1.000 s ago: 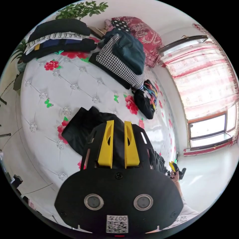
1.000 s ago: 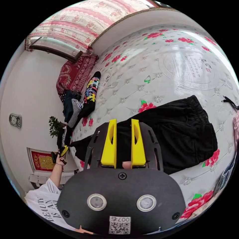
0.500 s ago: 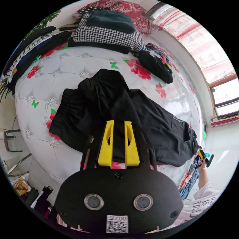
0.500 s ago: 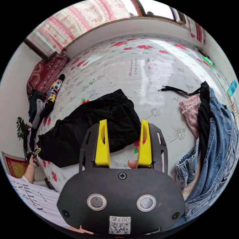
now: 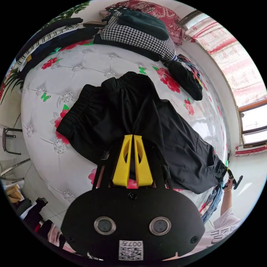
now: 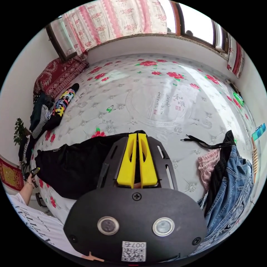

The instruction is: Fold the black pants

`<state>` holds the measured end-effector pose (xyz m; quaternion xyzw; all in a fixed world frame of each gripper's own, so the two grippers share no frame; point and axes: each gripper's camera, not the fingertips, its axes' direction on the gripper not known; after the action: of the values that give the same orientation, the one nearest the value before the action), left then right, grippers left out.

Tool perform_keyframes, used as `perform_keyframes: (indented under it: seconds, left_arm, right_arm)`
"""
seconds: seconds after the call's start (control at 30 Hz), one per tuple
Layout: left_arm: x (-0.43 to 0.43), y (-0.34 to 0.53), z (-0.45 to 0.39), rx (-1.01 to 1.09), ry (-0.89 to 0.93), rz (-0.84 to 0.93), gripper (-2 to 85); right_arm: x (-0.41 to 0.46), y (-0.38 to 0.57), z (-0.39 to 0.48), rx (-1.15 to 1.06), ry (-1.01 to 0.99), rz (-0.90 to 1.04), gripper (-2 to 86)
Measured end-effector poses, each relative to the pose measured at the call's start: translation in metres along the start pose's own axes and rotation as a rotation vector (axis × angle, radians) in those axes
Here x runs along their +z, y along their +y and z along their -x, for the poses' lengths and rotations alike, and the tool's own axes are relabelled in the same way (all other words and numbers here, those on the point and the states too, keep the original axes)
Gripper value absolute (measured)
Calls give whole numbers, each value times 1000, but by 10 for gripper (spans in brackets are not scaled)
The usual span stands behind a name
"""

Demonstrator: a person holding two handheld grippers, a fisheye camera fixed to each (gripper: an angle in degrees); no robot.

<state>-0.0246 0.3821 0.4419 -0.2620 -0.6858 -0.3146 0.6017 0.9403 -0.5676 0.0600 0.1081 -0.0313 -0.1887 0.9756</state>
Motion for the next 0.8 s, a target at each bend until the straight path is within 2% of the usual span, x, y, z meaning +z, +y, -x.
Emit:
perform_keyframes:
  seconds: [0.13, 0.23, 0.37, 0.43, 0.5, 0.63, 0.7, 0.8]
  left_arm:
    - [-2, 2, 14, -20, 30, -14, -8]
    - [-13, 7, 29, -63, 81, -52, -3]
    - [-55, 22, 46, -14, 180, -207, 29]
    - [-71, 31, 65, -42, 134, -236, 49]
    - [-75, 36, 84, -90, 84, -238, 64]
    - [-74, 39, 131, -303, 22, -233, 87]
    - [-67, 37, 143, -364, -26, -209, 83]
    - [-59, 29, 152, -382, -88, -179, 43]
  right_arm:
    - [30, -22, -4, 12, 65, 39, 12]
    - [62, -23, -19, 99, 33, 201, 45]
    - [6, 17, -32, 233, -112, -58, 100]
    - [-8, 51, -34, 284, -149, -96, 109]
    - [-2, 97, -39, 368, -218, -51, 115]
    - [17, 146, -44, 499, -324, 34, 120]
    - [34, 155, -33, 522, -430, 104, 121]
    - [33, 152, -14, 505, -381, 82, 110]
